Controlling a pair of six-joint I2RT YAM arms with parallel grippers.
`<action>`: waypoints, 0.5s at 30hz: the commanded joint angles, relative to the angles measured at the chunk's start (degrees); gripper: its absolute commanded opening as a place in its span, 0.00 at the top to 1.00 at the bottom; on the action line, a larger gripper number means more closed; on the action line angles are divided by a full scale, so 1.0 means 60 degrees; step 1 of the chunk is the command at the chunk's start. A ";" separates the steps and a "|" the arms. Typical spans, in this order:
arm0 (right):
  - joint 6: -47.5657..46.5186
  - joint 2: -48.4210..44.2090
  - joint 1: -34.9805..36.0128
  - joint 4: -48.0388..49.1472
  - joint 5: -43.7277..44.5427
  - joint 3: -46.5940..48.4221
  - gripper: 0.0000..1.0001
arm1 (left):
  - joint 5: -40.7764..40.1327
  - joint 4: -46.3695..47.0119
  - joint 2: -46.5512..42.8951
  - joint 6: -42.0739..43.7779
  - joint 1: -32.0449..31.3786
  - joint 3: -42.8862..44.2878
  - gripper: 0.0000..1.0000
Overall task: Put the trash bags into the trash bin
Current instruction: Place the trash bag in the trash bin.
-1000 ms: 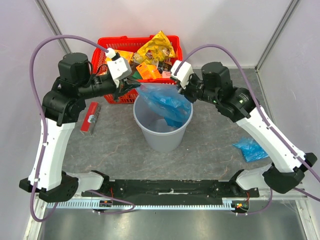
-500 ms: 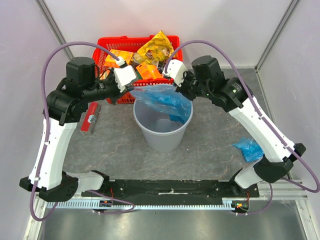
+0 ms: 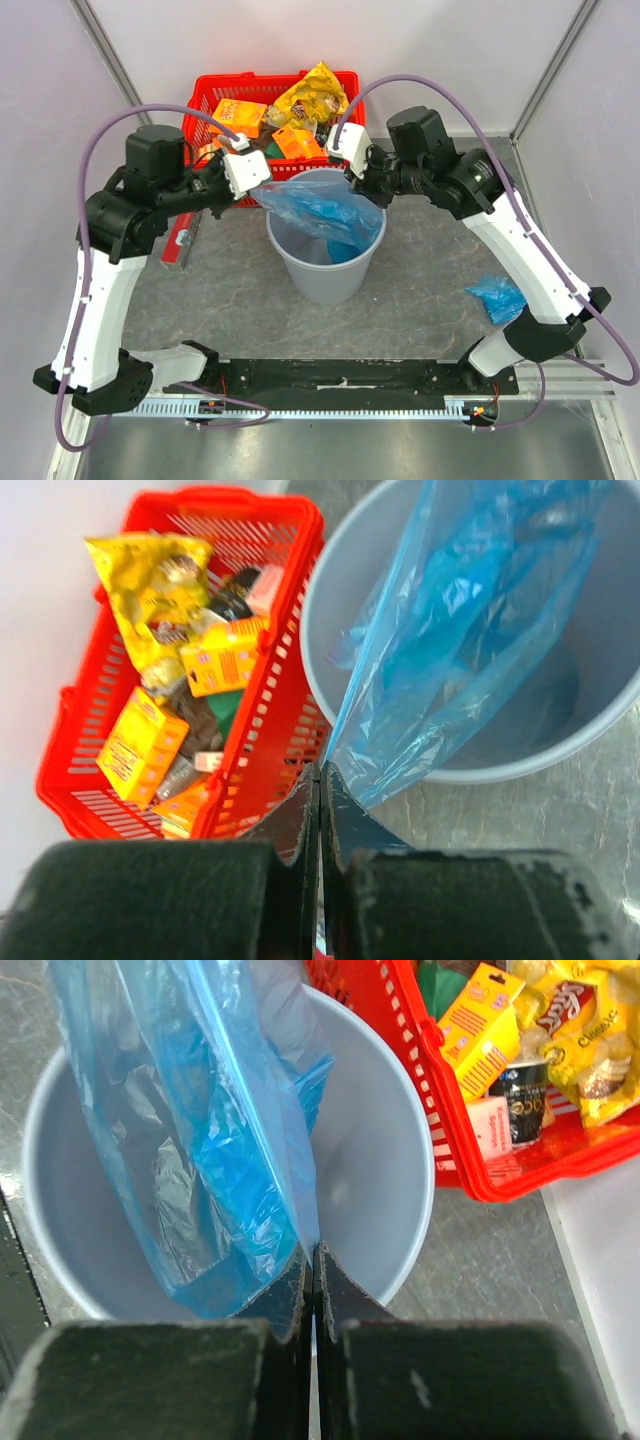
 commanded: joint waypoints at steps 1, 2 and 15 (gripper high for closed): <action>0.0088 0.0371 -0.0250 -0.0587 0.1613 0.0316 1.00 | -0.1203 -0.0060 0.0063 0.0912 0.0091 -0.0798 0.98; 0.0088 0.0503 -0.0367 -0.0543 0.1761 0.0345 1.00 | -0.1291 0.0028 0.0078 0.1015 0.0091 -0.0988 0.98; -0.0190 0.2466 -0.1862 -0.0045 0.1894 0.1883 1.00 | -0.3708 0.2137 0.0575 0.1235 0.0091 -0.2924 0.98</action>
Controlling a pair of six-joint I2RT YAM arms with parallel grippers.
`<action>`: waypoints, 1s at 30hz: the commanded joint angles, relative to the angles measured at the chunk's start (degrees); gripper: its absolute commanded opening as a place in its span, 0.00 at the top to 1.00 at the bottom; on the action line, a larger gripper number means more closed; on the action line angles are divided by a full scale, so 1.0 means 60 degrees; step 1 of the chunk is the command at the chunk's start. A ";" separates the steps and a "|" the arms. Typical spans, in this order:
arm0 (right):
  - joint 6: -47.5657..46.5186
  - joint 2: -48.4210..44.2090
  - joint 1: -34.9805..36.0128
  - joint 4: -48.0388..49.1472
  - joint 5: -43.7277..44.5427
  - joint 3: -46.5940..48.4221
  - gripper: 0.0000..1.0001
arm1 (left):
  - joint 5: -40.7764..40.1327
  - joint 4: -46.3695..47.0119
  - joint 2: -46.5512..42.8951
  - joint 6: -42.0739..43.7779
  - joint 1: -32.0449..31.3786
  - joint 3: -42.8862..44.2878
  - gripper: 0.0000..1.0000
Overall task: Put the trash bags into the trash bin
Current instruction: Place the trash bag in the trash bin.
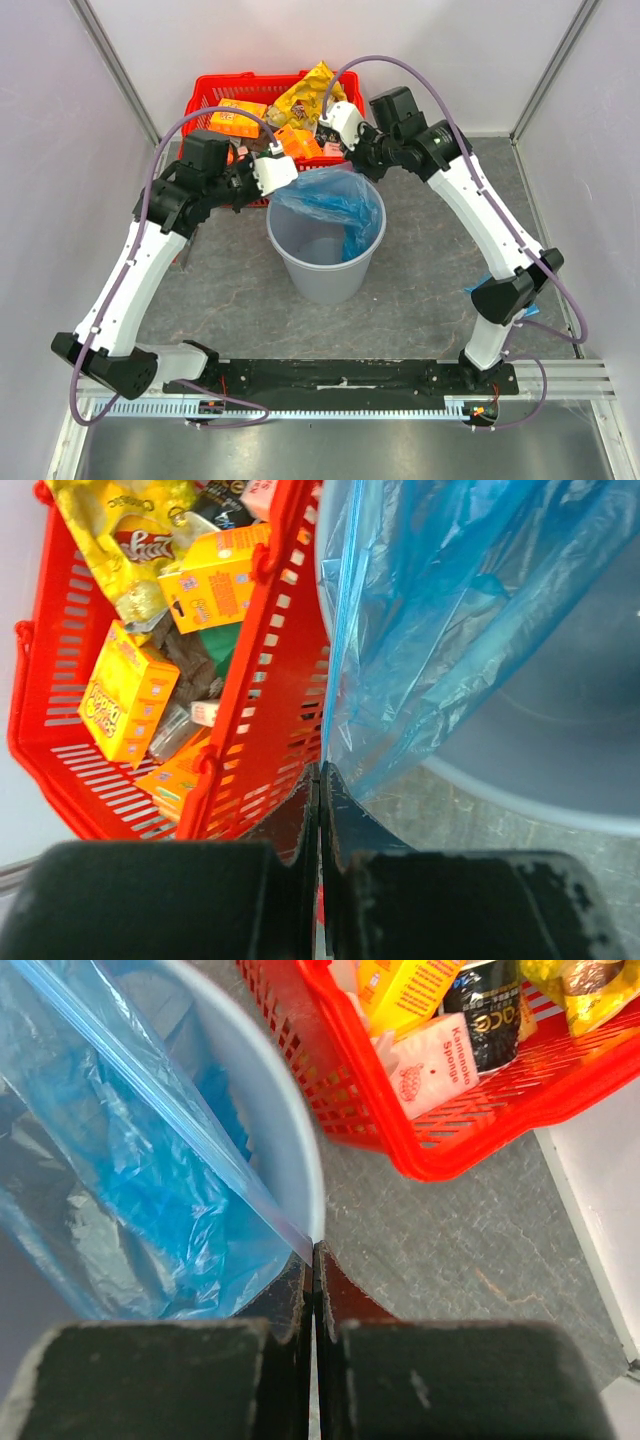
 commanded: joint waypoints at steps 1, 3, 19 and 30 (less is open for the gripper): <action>-0.0296 0.0262 -0.0587 -0.0038 0.1140 0.1020 1.00 | -0.2033 0.0353 0.0058 0.0474 0.0171 -0.0140 0.98; -0.0413 0.0453 -0.0617 0.0079 0.1257 0.1196 1.00 | -0.2281 0.0426 0.0146 0.0591 0.0171 -0.0214 0.98; -0.1643 0.0981 -0.0631 0.1075 0.1990 0.0729 0.85 | -0.2679 0.0661 0.0528 0.1016 0.0274 -0.0711 0.98; -0.1205 0.1055 -0.0631 0.1105 0.1081 0.0391 0.97 | -0.1698 0.0515 0.0498 0.0680 0.0244 -0.0961 0.98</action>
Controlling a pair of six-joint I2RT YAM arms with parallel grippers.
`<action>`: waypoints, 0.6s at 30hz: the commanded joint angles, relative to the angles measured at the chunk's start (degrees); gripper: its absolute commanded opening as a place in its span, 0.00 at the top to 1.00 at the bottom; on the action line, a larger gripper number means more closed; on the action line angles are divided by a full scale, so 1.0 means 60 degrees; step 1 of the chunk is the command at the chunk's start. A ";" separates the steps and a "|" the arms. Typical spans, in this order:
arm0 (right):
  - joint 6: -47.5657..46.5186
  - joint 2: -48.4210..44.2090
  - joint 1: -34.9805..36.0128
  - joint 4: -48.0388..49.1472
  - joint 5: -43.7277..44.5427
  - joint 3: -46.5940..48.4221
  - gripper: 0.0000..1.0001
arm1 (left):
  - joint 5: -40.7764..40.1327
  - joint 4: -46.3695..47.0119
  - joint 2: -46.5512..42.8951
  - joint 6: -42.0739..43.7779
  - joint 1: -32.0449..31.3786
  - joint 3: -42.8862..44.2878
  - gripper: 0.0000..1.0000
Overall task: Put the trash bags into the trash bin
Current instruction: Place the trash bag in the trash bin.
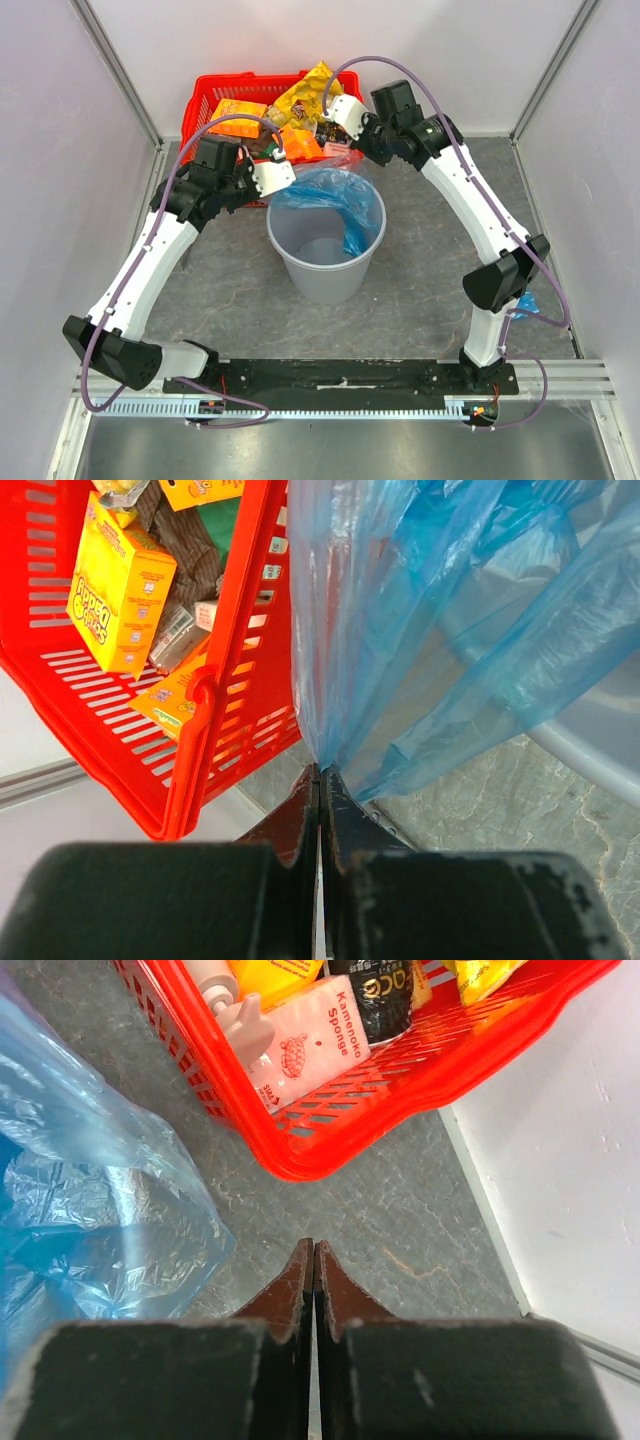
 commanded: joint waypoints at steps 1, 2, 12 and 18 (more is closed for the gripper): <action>0.0340 -0.0042 0.0028 0.0245 -0.0088 -0.0024 0.93 | 0.0543 0.0005 -0.0052 0.0035 -0.0011 0.0004 0.98; 0.0442 -0.0100 0.0028 0.0260 -0.0044 0.0034 0.85 | 0.0587 0.0019 -0.0023 -0.0009 -0.0011 0.0019 0.98; 0.1190 -0.1330 0.0028 -0.0047 0.0308 0.0079 0.59 | 0.0544 0.0034 0.0168 -0.0229 -0.0025 0.0136 0.98; 0.1819 -0.1844 0.0028 -0.0516 -0.1301 -0.0097 0.50 | 0.0426 0.0034 0.0270 -0.0288 -0.0025 0.0326 0.98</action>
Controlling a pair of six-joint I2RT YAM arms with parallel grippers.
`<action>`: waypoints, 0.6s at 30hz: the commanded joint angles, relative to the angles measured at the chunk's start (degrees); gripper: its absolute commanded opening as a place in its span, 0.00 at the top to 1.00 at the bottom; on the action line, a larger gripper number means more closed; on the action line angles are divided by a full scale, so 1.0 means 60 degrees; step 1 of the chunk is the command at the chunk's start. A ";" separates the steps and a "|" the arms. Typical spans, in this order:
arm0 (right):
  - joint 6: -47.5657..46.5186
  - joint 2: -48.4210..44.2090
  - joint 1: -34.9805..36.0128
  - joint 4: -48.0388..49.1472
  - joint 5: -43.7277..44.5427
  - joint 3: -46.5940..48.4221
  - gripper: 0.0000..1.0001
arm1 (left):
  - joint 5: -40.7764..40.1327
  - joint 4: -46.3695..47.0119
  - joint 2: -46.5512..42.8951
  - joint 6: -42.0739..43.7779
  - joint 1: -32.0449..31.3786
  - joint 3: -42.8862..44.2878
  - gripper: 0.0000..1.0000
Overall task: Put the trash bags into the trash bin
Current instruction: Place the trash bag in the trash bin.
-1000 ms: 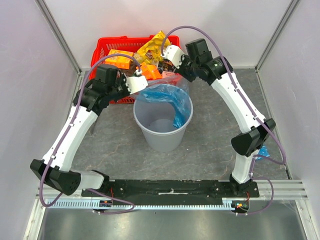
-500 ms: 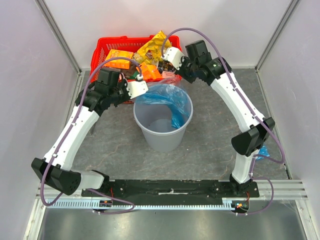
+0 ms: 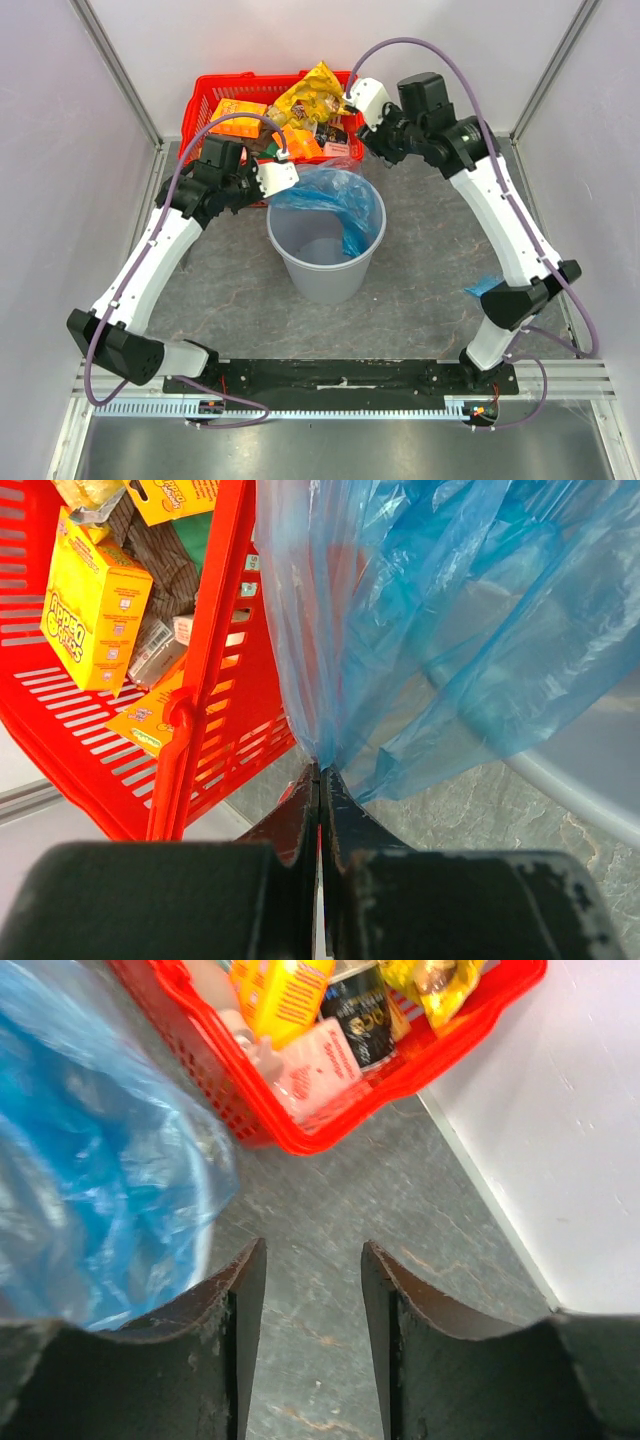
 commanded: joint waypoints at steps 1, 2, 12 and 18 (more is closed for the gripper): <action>0.0745 -0.0624 0.0006 -0.0367 -0.1324 -0.0075 0.48 | -0.0004 0.0045 0.0056 -0.0237 -0.0014 0.0352 0.98; 0.0848 -0.0624 0.0006 -0.0396 -0.1515 -0.0148 0.48 | -0.0018 0.0030 0.0041 -0.0237 -0.0014 0.0352 0.98; 0.1391 -0.0199 0.0006 -0.0046 -0.2382 -0.1100 0.31 | -0.0033 0.0030 0.0012 -0.0252 -0.0014 0.0411 0.98; 0.1449 -0.0024 0.0006 0.0189 -0.2571 -0.1539 0.29 | -0.0033 0.0045 -0.0003 -0.0237 -0.0014 0.0352 0.98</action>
